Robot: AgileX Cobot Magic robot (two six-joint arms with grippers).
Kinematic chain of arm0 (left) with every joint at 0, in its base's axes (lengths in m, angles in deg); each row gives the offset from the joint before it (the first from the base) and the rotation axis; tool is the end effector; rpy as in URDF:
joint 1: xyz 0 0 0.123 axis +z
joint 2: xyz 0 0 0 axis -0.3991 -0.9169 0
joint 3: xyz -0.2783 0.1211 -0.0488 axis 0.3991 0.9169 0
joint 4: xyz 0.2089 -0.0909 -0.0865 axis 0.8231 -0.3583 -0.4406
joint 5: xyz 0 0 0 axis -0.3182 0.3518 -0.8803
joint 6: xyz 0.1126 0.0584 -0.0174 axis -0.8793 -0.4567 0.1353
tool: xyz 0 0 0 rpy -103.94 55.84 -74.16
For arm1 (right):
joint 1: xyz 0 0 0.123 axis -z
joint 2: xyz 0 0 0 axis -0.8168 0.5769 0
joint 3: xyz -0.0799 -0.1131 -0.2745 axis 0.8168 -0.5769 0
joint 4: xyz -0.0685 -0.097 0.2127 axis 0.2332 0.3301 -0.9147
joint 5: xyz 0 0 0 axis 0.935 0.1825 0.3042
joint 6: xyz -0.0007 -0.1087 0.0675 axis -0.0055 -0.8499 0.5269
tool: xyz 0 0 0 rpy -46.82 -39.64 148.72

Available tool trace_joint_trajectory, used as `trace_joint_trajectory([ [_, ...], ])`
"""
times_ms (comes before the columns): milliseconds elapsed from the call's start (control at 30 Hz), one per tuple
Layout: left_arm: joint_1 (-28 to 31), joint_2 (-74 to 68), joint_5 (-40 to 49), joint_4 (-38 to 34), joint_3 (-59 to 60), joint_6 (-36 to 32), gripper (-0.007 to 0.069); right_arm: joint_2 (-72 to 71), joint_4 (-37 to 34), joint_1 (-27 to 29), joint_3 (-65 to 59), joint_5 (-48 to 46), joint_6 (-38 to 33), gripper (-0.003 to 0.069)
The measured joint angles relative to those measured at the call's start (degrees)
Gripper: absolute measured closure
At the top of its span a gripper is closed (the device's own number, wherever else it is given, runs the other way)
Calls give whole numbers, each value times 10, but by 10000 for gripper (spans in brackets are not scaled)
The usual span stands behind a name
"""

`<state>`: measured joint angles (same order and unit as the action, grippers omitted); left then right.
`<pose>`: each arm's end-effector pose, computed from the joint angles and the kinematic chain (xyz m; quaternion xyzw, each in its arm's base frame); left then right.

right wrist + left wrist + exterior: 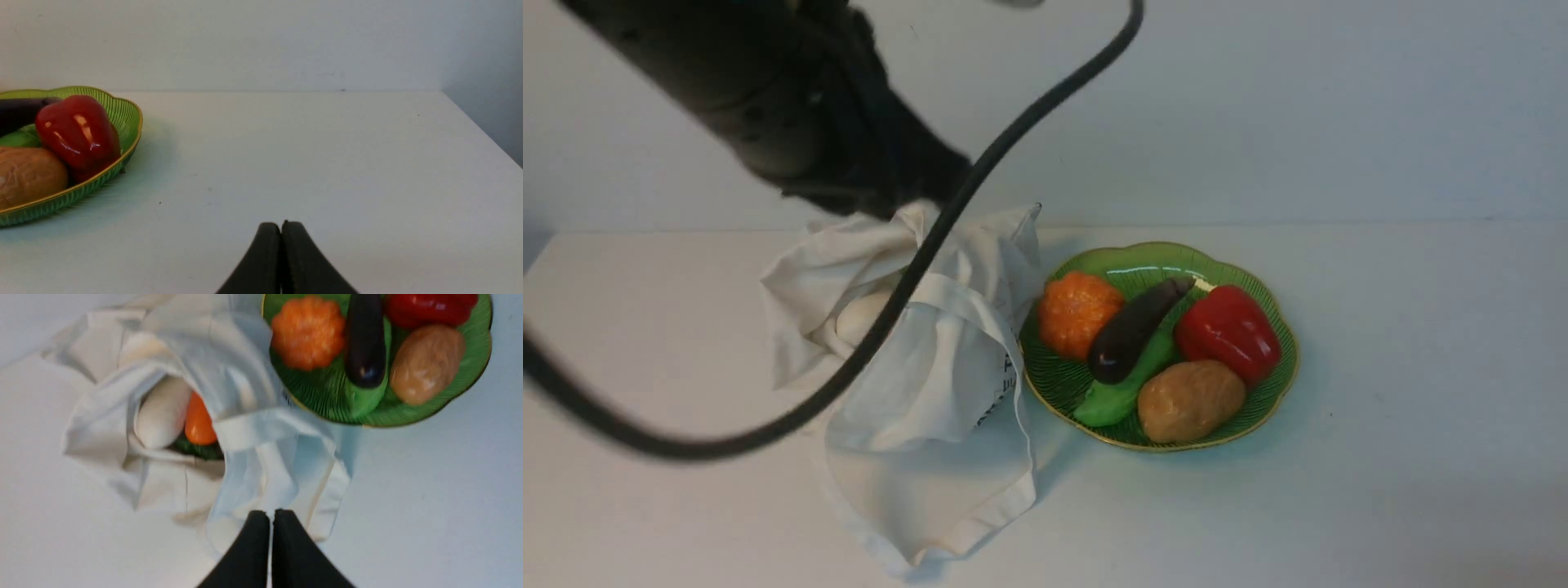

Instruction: Take vegetables from cloth bag on white table place on plate.

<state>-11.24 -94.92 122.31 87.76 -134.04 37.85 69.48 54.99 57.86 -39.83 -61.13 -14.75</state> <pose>0.2383 -0.1422 0.3995 0.2215 0.9314 -0.0294 0.2873 0.0567 -0.0080 0.1623 0.0322 0.7995 -0.0322 0.5990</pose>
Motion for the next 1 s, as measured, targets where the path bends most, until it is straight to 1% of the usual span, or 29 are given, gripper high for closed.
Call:
trace_joint_trajectory([
  [67, 0, 39, -20, 4, 51, 10, 629, 0, 0, 0, 0, 0, 0, 669],
  [100, 0, 89, -48, 9, 107, 23, 629, 0, 0, 0, 0, 0, 0, 669],
  [133, 0, 95, -52, 9, 114, 23, 629, 0, 0, 0, 0, 0, 0, 669],
  [200, 0, 187, -108, 13, 203, 40, 629, 0, 0, 0, 0, 0, 0, 669],
  [267, 0, 249, -151, 15, 261, 48, 629, 0, 0, 0, 0, 0, 0, 669],
  [433, 0, 372, -245, 11, 371, 85, 629, 0, 0, 0, 0, 0, 0, 669],
  [500, 0, 410, -269, 7, 398, 93, 629, 0, 0, 0, 0, 0, 0, 669],
  [633, 0, 471, -283, 6, 430, 100, 629, 0, 0, 0, 0, 0, 0, 669],
  [867, 0, 502, -280, 9, 437, 100, 629, 0, 0, 0, 0, 0, 0, 669],
  [1000, 0, 510, -293, 16, 437, 63, 629, 0, 0, 0, 0, 0, 0, 669],
])
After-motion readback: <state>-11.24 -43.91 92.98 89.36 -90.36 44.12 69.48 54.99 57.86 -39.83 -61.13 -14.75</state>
